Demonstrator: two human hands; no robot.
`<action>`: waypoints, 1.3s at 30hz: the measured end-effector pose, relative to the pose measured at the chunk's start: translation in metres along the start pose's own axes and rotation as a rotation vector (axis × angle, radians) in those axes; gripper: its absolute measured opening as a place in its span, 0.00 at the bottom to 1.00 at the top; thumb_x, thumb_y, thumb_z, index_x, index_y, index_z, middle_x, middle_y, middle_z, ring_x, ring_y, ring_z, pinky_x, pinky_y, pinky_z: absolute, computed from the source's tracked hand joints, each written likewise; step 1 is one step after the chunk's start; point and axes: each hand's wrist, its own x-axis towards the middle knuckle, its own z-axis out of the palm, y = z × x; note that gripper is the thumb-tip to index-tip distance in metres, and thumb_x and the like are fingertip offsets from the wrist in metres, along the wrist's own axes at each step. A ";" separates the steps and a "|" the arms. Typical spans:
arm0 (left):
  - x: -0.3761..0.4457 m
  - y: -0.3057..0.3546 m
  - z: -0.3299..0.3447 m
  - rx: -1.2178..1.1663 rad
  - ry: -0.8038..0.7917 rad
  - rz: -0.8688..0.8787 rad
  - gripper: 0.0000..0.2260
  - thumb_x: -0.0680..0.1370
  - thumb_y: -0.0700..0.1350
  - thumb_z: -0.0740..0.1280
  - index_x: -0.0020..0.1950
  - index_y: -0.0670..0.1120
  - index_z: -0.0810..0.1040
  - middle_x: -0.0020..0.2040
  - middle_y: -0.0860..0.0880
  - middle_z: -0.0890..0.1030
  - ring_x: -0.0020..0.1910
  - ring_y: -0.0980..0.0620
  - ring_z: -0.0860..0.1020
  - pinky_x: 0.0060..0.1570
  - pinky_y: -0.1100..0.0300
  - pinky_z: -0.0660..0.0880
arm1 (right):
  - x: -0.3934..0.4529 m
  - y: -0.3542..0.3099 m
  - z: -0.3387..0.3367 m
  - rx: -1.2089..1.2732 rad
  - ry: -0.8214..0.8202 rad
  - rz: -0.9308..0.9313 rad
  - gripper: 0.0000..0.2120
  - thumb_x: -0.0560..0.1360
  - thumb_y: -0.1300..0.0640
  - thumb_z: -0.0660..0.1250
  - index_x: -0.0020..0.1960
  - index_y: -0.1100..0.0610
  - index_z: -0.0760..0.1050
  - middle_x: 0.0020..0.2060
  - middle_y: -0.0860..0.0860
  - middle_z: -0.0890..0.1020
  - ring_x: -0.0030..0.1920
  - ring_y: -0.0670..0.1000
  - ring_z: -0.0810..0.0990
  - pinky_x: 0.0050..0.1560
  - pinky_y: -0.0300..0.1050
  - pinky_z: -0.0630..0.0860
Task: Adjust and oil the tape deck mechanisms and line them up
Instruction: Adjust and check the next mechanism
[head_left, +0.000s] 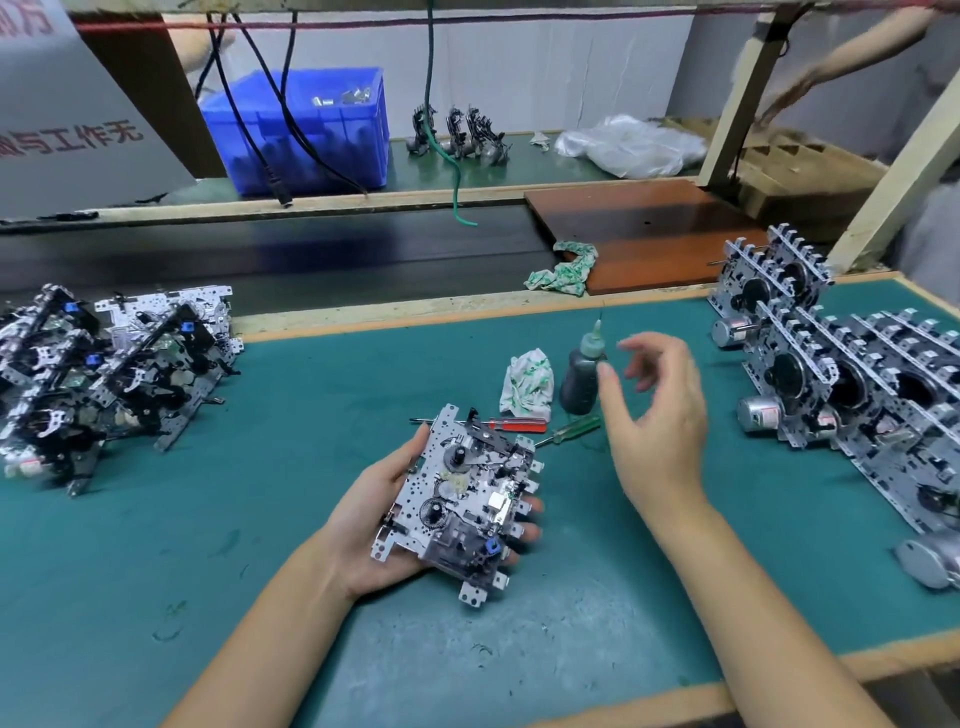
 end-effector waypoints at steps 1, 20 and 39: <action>-0.001 0.000 0.001 0.026 0.020 -0.004 0.31 0.80 0.61 0.52 0.69 0.38 0.71 0.68 0.31 0.69 0.64 0.32 0.72 0.66 0.38 0.65 | -0.007 -0.007 -0.004 -0.026 -0.108 -0.099 0.07 0.75 0.56 0.61 0.51 0.56 0.74 0.42 0.48 0.74 0.44 0.48 0.71 0.45 0.41 0.67; -0.029 0.029 0.014 0.967 0.800 0.098 0.32 0.66 0.70 0.60 0.39 0.42 0.83 0.32 0.47 0.83 0.32 0.50 0.81 0.37 0.56 0.80 | -0.056 0.011 -0.040 -0.322 -0.633 -0.478 0.25 0.68 0.31 0.61 0.37 0.54 0.74 0.34 0.46 0.74 0.37 0.48 0.70 0.39 0.40 0.65; -0.035 -0.055 0.036 2.026 1.119 0.534 0.27 0.61 0.71 0.61 0.24 0.47 0.69 0.19 0.51 0.70 0.18 0.47 0.71 0.19 0.63 0.64 | -0.069 0.004 -0.034 -0.280 -0.503 -0.489 0.23 0.70 0.39 0.63 0.31 0.59 0.72 0.27 0.49 0.71 0.30 0.52 0.70 0.34 0.41 0.64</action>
